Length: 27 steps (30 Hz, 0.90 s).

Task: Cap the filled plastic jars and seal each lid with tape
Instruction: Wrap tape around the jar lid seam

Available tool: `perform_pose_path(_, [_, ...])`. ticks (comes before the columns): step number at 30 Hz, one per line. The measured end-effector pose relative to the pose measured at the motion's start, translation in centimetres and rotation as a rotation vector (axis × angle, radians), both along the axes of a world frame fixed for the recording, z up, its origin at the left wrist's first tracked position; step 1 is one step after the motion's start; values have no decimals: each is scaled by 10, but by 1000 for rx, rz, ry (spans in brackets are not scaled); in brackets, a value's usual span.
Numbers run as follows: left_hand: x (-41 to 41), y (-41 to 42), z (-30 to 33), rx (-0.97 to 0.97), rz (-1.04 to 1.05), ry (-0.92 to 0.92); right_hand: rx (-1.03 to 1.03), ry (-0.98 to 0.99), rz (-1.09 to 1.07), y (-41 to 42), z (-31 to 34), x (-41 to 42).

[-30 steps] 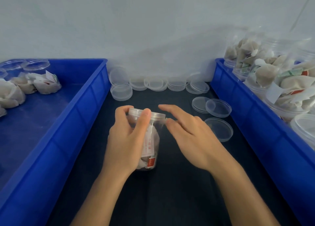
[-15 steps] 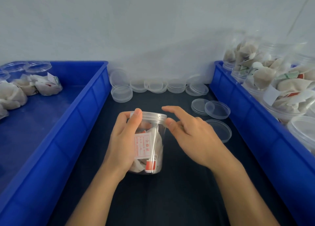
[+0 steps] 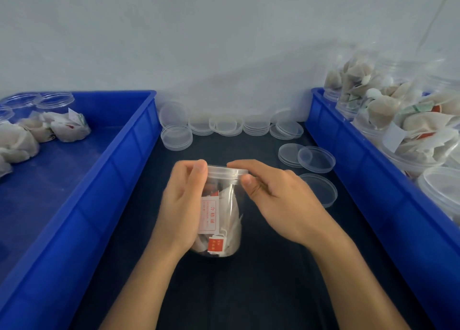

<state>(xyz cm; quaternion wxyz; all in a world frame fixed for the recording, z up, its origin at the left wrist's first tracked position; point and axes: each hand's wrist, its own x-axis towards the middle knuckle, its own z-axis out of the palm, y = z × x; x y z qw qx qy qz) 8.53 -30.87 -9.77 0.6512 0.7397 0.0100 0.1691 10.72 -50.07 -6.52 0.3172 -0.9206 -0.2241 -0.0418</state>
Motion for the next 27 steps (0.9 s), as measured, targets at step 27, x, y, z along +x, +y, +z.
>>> perform_pose_path(27, [2, 5, -6, -26, 81, 15, 0, -31, -27, 2, -9, 8])
